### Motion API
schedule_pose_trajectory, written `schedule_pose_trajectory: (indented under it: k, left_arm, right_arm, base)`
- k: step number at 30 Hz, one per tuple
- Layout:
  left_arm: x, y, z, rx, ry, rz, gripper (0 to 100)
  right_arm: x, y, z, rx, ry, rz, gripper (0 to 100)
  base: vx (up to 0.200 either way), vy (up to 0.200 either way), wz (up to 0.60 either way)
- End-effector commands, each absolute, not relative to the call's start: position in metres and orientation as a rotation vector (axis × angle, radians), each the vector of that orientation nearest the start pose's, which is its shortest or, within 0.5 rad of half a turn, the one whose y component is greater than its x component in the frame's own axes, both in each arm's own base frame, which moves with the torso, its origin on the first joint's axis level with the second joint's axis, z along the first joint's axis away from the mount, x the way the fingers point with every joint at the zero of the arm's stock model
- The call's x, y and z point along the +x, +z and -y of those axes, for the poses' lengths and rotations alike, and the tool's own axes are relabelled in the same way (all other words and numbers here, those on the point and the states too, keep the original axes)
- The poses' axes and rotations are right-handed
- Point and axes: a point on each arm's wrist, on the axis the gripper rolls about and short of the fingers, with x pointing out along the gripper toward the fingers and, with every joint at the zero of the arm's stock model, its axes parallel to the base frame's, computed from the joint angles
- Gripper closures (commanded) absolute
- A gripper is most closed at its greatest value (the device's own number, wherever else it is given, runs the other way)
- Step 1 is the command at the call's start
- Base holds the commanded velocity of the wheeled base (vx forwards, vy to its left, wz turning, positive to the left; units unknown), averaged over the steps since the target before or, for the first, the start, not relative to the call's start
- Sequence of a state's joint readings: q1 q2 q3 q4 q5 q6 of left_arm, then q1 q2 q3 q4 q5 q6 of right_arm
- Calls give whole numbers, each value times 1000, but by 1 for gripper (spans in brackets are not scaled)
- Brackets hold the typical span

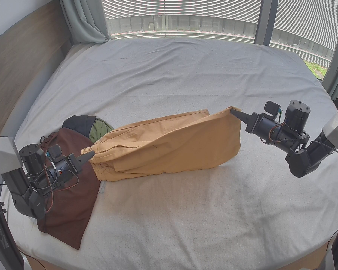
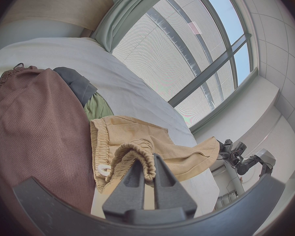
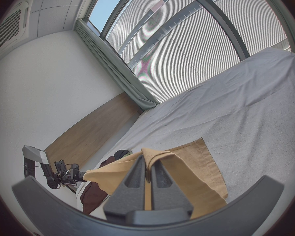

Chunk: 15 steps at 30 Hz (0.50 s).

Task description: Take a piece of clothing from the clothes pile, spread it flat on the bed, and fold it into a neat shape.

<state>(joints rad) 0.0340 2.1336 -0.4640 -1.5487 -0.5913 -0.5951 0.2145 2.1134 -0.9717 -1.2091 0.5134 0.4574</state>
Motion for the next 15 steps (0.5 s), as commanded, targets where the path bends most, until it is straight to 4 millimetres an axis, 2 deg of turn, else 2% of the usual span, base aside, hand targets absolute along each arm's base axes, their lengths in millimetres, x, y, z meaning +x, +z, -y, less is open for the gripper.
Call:
schedule_pose_trajectory:
  k: [1, 15]
  left_arm:
    - [319, 56, 5, -619, -511, -289, 100]
    - [332, 58, 2, -659, -487, -261, 100]
  right_arm:
    - [400, 129, -98, 430, 728, -106, 100]
    - [436, 124, -107, 433, 733, -99, 100]
  base:
    - [0, 0, 0]
    - [0, 0, 0]
